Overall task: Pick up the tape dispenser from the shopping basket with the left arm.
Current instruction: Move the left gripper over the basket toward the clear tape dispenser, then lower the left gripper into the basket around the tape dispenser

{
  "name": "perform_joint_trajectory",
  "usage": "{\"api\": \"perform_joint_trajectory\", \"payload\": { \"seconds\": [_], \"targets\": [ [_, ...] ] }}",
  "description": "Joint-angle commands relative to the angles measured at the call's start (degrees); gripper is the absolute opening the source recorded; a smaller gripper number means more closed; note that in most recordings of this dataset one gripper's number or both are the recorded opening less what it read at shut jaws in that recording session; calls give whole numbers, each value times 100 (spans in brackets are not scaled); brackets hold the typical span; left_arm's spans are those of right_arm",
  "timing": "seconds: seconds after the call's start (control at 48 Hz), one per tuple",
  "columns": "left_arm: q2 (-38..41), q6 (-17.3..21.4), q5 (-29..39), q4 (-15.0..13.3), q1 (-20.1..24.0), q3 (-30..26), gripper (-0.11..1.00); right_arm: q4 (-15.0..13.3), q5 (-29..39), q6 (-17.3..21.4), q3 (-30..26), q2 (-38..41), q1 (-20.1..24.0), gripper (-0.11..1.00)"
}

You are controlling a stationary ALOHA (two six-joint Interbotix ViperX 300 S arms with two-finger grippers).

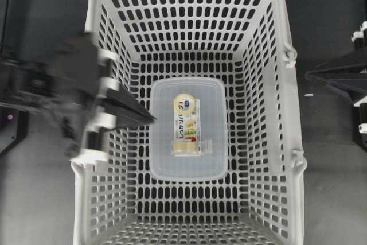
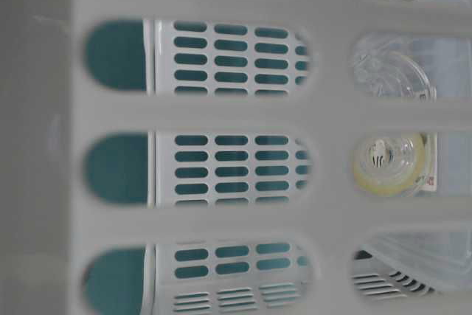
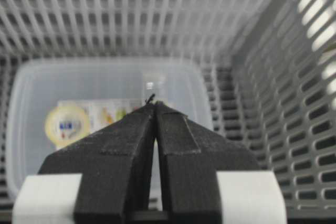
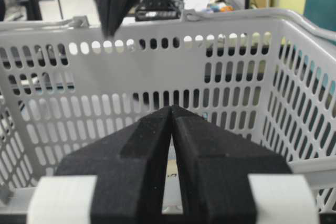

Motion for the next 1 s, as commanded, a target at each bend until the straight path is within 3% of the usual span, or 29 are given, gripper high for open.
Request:
{"api": "perform_joint_trajectory", "payload": {
  "seconds": [0.0, 0.083, 0.167, 0.292, 0.375, 0.5, 0.708, 0.812, 0.979],
  "targets": [
    [396, 9, 633, 26, -26, -615, 0, 18, -26, 9, -79, 9, -9, 1],
    [756, 53, 1187, 26, -70, -1020, 0, 9, -26, 9, -79, -18, -9, 10],
    [1046, 141, 1512, 26, -79, -1336, 0, 18, -26, 0, -79, -53, -18, 31],
    [1301, 316, 1556, 26, -97, -1529, 0, 9, -26, -18, -79, -105, 0, 63],
    [1459, 352, 1573, 18, -114, -1626, 0, 18, -26, -35, -79, -149, 18, 73],
    [1714, 290, 1608, 26, -97, -1723, 7, 18, -26, -44, -62, -193, 26, 72],
    [2206, 176, 1811, 18, -132, -1907, 66, 9, -26, -44, -18, -211, 35, 72],
    [2461, 105, 1890, 26, -132, -1942, 88, 18, -26, -44, -26, -220, 44, 72],
    [2830, 88, 1898, 18, -167, -1916, 89, 9, -26, -44, -18, -237, 44, 71]
  ]
}}
